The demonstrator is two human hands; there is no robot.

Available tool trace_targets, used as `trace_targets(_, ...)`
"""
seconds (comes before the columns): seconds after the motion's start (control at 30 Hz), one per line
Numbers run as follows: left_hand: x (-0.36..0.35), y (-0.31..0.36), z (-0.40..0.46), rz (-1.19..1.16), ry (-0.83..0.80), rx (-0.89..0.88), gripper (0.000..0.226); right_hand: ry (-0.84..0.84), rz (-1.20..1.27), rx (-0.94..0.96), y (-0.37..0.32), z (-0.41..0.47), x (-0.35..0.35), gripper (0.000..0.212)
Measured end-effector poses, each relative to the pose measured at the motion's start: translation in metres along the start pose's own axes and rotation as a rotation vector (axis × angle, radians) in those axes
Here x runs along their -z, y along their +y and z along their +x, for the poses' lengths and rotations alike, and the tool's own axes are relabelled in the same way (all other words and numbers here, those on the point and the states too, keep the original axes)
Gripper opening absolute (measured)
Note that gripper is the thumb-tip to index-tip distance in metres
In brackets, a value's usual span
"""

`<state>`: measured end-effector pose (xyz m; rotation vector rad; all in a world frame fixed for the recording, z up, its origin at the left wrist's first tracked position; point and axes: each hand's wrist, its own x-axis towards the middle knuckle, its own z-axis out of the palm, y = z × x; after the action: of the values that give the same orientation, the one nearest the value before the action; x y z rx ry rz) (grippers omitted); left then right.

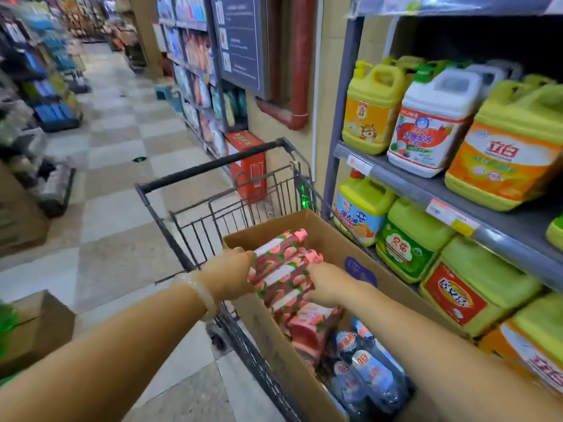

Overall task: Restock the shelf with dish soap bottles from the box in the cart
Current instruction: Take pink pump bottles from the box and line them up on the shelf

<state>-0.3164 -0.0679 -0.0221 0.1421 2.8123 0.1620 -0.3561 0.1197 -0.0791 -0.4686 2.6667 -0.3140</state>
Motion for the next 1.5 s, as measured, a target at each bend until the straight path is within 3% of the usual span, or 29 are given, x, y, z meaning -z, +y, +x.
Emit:
trace_targets(0.2, -0.013, -0.042, 0.116, 0.055, -0.148, -0.114, 0.033, -0.073, 0.129, -0.174, 0.016, 0.067, -0.020, 0.041)
trace_targets(0.33, -0.021, -0.062, 0.187, 0.005, -0.290, -0.201, 0.035, -0.010, 0.412, -0.303, 0.004, 0.113, -0.024, 0.041)
trace_targets(0.5, -0.042, -0.078, 0.251, -0.101, -0.466, -0.248, 0.048, 0.121, 0.858, -0.526, -0.020, 0.181, -0.057, 0.059)
trace_targets(0.57, -0.050, -0.085, 0.271, -0.148, -0.539, -0.246, 0.047, 0.161, 1.034, -0.616, 0.000, 0.216, -0.113, 0.087)
trace_targets(0.63, -0.054, -0.091, 0.286, -0.176, -0.667, -0.218, 0.047, 0.219, 1.156, -0.693, -0.008, 0.228, -0.116, 0.105)
trace_targets(0.77, -0.070, -0.110, 0.313, -0.298, -0.839, -0.097, 0.099, 0.204, 1.198, -0.937, -0.033, 0.235, -0.074, 0.064)
trace_targets(0.8, -0.075, -0.113, 0.319, -0.312, -0.867, -0.070, 0.103, 0.188, 1.223, -0.979, -0.032, 0.239, -0.073, 0.059)
trace_targets(0.87, -0.078, -0.114, 0.320, -0.357, -0.920, -0.038, 0.087, 0.184, 1.297, -1.021, -0.033, 0.244, -0.074, 0.060)
trace_targets(0.93, -0.078, -0.110, 0.317, -0.427, -0.951, -0.064, 0.064, 0.212, 1.322, -1.029, -0.035, 0.242, -0.077, 0.064)
trace_targets(1.0, -0.074, -0.107, 0.314, -0.468, -0.985, -0.078, 0.056, 0.260, 1.386, -1.019, -0.032, 0.237, -0.081, 0.066)
trace_targets(1.1, -0.064, -0.107, 0.313, -0.433, -1.012, -0.080, 0.078, 0.305, 1.550, -0.987, -0.028, 0.219, -0.075, 0.044)
trace_targets(1.2, -0.049, -0.096, 0.305, -0.425, -1.022, -0.151, 0.058, 0.349, 1.646, -0.888, -0.019, 0.188, -0.064, 0.025)
trace_targets(1.4, -0.026, -0.037, 0.258, -0.611, -1.065, -0.443, 0.052, 0.519, 1.644, -0.749, 0.001, 0.094, -0.033, 0.035)
trace_targets(1.5, -0.015, 0.005, 0.223, -0.589, -1.010, -0.549, 0.070, 0.605, 1.653, -0.684, 0.008, 0.028, -0.022, 0.029)
